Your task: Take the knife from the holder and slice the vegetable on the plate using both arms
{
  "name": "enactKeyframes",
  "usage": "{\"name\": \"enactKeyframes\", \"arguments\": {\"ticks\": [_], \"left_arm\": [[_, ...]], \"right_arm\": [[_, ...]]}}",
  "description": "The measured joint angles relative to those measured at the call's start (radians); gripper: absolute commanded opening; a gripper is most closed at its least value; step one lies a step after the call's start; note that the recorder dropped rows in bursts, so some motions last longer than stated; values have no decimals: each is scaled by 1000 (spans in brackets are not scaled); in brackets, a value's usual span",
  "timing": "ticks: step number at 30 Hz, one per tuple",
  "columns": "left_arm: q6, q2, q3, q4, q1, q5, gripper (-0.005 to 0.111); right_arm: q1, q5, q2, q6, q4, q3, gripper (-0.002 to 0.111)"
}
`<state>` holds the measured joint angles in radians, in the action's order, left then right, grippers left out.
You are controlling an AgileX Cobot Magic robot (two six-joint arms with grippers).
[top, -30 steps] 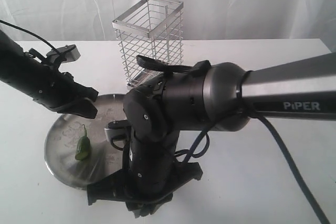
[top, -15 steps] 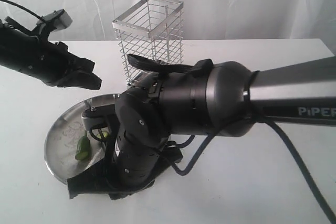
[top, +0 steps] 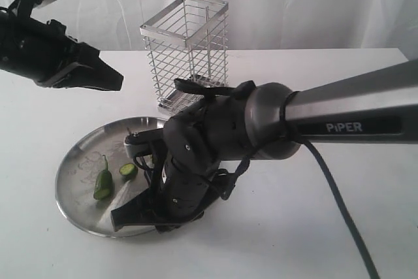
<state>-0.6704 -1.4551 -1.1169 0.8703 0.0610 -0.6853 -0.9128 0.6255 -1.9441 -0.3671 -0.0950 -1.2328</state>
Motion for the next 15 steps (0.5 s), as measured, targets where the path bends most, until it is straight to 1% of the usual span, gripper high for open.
{"name": "enactKeyframes", "arguments": {"ticks": [3,5,8,11,12,15], "left_arm": [[2,0,22,0,0,0,30],[4,0,35,-2,0,3,30],[4,0,48,-2,0,15,30],[4,0,48,-2,0,24,30],[4,0,48,-2,0,24,30],[4,0,48,0,0,30,30]], "right_arm": [[0,-17,-4,5,-4,0,1],[0,-30,-4,10,-4,0,5],[0,-34,-4,14,-4,0,17],[0,-34,-4,20,-4,0,32],[0,-36,-4,26,-4,0,38],[0,-50,-4,35,-4,0,49]]}}
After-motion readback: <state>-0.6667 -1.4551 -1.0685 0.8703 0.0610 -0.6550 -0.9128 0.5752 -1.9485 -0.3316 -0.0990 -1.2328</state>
